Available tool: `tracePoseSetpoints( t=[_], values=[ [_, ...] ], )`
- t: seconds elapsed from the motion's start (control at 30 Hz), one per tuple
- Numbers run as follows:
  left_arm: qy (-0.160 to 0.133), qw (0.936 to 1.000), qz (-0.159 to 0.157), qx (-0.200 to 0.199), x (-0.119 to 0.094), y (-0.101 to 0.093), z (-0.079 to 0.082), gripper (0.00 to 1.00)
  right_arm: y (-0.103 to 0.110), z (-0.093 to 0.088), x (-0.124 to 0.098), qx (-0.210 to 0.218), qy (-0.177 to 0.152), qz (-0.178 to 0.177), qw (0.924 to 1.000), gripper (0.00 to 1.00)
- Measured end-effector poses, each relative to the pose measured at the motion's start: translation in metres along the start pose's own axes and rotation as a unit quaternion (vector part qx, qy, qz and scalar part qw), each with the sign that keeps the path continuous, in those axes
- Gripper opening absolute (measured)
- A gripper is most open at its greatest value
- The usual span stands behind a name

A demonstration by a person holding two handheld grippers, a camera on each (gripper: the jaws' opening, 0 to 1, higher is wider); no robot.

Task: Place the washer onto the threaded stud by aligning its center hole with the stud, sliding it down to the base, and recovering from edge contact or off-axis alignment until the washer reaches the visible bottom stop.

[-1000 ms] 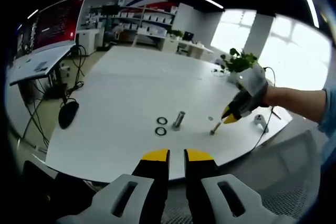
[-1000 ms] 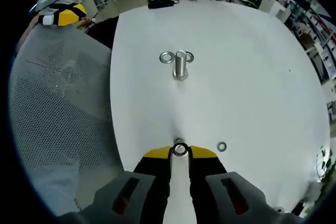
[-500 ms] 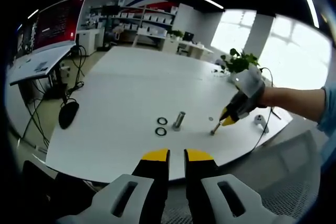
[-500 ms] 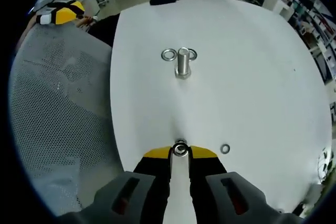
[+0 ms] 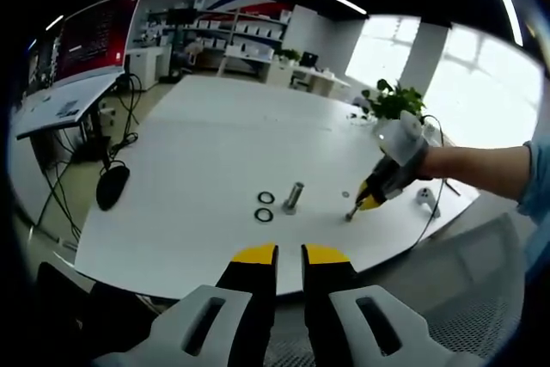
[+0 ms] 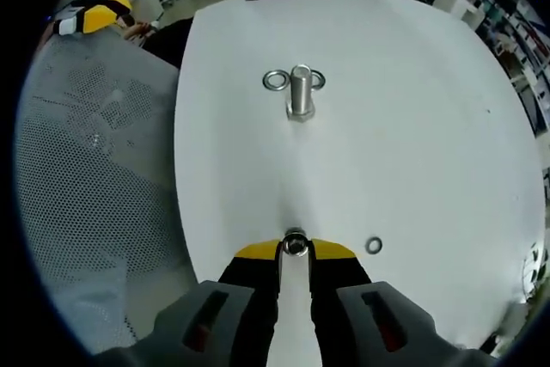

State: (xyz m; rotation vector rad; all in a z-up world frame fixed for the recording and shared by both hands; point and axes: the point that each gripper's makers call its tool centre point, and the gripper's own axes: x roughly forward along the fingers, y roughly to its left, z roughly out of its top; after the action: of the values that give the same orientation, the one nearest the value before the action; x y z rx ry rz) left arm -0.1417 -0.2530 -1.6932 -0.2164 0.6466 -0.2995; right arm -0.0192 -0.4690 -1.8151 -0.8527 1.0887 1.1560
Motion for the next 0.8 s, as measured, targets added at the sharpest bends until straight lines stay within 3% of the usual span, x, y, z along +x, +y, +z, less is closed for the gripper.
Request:
tracePoseSetpoints(
  t=[0.8],
  values=[
    [0.002,1.0,0.003,-0.002,0.0,0.0,-0.001,0.08,-0.001,-0.007,0.026,-0.014,0.034,0.001,0.9993,0.13]
  ],
)
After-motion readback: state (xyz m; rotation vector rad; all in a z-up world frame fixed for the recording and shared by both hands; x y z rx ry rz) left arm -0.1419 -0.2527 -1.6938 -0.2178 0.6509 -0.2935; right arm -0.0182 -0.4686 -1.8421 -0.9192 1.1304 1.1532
